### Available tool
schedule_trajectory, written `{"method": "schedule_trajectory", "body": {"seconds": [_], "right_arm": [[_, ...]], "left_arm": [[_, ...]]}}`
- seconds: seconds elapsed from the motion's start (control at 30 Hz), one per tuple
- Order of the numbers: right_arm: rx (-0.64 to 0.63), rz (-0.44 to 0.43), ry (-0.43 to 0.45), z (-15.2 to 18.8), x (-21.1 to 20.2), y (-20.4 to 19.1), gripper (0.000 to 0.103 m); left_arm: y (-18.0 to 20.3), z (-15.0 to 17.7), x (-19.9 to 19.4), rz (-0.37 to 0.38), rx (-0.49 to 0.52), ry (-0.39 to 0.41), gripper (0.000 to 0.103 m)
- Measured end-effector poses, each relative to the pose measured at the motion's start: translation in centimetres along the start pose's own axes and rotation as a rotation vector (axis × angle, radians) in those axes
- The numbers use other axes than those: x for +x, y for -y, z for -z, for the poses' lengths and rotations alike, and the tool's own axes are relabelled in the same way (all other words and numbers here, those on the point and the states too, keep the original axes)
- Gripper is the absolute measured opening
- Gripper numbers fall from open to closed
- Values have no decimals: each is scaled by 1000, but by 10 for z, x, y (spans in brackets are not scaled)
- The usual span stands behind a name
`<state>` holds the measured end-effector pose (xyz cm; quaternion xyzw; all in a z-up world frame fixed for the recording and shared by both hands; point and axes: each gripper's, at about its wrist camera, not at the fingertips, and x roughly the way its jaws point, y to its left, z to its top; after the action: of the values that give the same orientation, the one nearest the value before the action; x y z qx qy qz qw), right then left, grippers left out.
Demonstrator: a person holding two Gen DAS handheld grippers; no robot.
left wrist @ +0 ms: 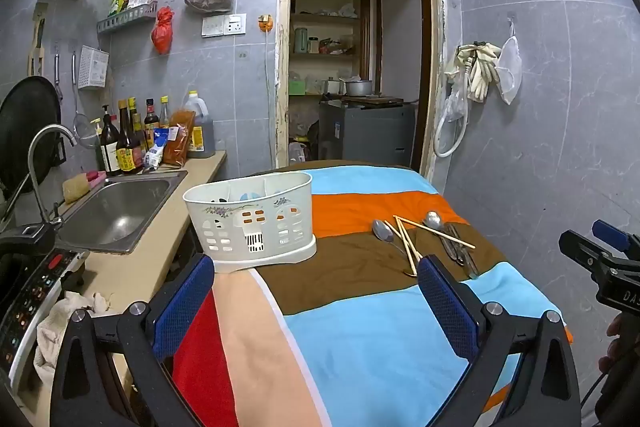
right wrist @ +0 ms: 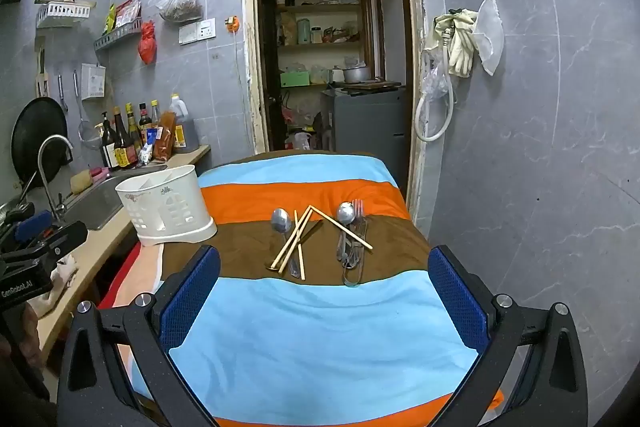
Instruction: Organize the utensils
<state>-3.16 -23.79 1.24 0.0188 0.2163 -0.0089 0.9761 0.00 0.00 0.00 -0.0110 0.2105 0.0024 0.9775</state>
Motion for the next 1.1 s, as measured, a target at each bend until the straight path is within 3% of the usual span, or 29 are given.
{"method": "schedule_trajectory", "body": {"seconds": [1.1], "right_arm": [[-9, -6, -5, -1, 3, -4, 102]], "left_arm": [[0, 0, 0, 3, -7, 7, 102]]}}
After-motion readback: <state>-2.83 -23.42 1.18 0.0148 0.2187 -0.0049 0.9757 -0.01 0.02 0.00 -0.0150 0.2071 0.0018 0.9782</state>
